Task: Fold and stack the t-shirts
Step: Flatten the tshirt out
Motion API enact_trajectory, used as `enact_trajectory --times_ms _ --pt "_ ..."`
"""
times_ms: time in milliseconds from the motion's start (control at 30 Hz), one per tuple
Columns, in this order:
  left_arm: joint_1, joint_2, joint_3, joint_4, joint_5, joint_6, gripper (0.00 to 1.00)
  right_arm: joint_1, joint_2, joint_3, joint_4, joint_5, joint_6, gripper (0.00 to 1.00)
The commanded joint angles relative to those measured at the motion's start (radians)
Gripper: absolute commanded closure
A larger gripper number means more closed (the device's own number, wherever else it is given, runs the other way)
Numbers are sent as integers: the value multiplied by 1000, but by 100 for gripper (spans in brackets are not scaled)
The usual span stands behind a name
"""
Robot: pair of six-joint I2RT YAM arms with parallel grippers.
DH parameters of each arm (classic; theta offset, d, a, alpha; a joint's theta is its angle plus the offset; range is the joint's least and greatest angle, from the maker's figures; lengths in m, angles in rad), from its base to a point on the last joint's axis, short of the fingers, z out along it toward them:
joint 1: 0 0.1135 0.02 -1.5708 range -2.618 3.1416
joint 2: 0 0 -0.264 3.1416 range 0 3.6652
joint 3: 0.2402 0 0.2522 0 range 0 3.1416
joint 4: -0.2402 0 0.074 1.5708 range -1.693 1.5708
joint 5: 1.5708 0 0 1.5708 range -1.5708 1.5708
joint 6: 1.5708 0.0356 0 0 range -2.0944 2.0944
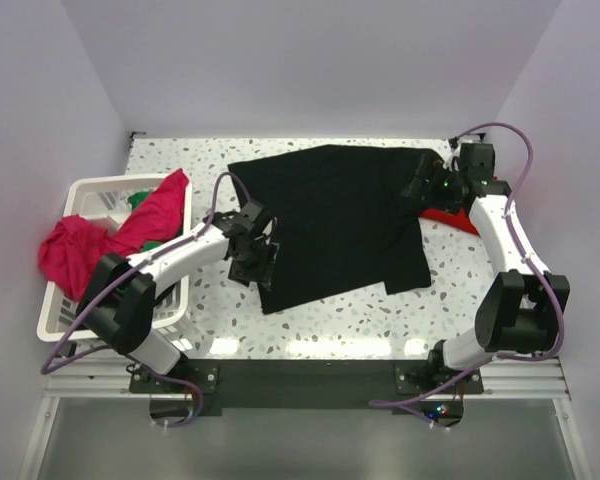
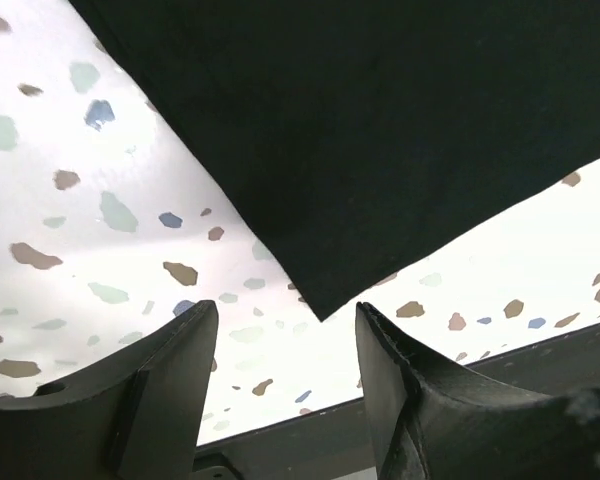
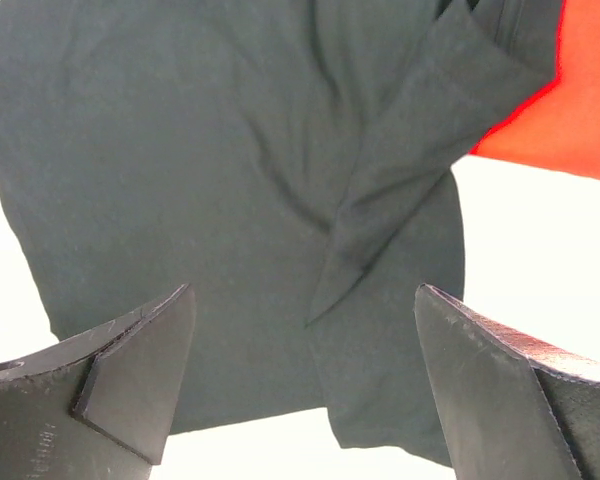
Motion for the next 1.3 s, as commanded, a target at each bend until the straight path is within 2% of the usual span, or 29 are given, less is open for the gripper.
enact_trajectory --times_ms 0,100,533,767,967,1167,1267 --pt "-14 35 -21 0 60 -29 37 4 -59 -32 23 -36 19 7" --pt "-22 70 -35 23 110 -30 37 2 -68 -53 21 -29 16 7" --pt "-25 138 -90 57 159 -26 41 3 -114 -99 16 -17 19 7" --pt "-25 170 -99 107 169 -18 48 2 -141 -111 10 -13 16 7" --pt "-33 239 -84 129 135 -6 64 2 -169 -126 6 -3 16 7" --pt "-36 278 -88 149 75 -7 99 4 -187 -148 -2 1 14 7" --pt "-31 256 -76 126 -4 -7 100 2 -207 -184 -13 -2 7 7"
